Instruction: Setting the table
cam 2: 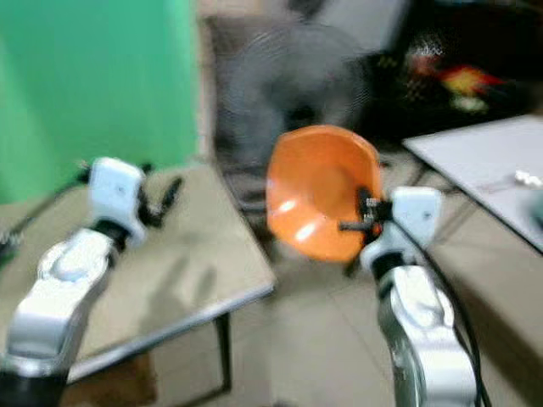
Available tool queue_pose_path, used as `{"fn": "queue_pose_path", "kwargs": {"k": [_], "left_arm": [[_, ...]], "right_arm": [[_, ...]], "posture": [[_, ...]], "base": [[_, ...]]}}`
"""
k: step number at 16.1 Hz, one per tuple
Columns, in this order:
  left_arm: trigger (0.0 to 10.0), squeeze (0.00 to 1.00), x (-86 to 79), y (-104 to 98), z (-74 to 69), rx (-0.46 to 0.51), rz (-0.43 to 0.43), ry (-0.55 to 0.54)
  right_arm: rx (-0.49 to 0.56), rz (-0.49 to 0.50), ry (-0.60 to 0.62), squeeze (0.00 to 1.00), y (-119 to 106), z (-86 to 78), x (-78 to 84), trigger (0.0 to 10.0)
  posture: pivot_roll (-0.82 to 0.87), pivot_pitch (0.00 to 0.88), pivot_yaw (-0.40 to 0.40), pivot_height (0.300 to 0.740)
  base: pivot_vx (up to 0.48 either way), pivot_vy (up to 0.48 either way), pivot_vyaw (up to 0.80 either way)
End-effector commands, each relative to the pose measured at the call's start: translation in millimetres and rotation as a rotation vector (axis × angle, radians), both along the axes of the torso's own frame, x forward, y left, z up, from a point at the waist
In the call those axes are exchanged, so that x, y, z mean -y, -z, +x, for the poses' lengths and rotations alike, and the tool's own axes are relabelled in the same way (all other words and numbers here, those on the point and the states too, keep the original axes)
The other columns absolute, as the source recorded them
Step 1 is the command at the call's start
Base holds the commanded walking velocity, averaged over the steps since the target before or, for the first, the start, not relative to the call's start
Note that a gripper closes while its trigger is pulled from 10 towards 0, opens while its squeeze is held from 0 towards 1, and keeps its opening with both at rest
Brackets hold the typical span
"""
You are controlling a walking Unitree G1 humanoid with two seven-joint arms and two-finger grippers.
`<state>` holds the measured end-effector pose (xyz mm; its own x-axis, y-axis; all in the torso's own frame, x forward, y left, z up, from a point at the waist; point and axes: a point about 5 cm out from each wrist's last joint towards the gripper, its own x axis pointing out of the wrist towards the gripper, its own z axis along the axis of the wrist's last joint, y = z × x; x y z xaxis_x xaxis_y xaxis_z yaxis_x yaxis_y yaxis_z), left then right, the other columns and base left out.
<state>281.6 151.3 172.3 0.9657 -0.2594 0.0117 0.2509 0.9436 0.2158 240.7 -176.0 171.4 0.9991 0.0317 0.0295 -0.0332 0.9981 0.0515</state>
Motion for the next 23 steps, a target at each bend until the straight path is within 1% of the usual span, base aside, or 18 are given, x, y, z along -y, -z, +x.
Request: {"fn": "queue_pose_path", "kwargs": {"k": [1,6,13,18,23], "left_arm": [[10.0,0.0,7.1,-2.0,-0.5,0.002,-0.015,0.023],[10.0,0.0,7.3,-0.6,0.4,-0.017,-0.049,0.005],[10.0,0.0,10.4,-0.1,1.1,-0.027,-0.044,0.028],[10.0,0.0,11.0,-1.9,1.7,-0.019,-0.072,0.031],[10.0,0.0,11.2,-2.6,2.4,-0.017,-0.071,0.034]], "right_arm": [[0.035,-0.017,0.021,0.0,-7.1,-0.7,5.8,10.0],[0.029,-0.025,0.032,0.0,-7.0,-0.7,6.9,10.0],[0.021,-0.035,0.054,0.0,-6.6,-1.8,10.3,10.0],[0.02,-0.033,0.065,0.0,-7.1,-1.1,12.3,10.0],[0.017,-0.029,0.065,0.0,-7.4,-0.1,12.3,10.0]], "posture": [[0.02,0.0,-0.045,0.74],[0.01,0.0,-0.038,0.74],[0.01,0.0,-0.035,0.74],[0.01,0.0,-0.035,0.74],[0.01,0.0,-0.039,0.74]], "base": [[0.0,0.0,-0.8],[0.0,0.0,-0.8],[0.0,0.0,-0.8],[0.0,0.0,-0.8],[0.279,0.0,-0.8]]}}
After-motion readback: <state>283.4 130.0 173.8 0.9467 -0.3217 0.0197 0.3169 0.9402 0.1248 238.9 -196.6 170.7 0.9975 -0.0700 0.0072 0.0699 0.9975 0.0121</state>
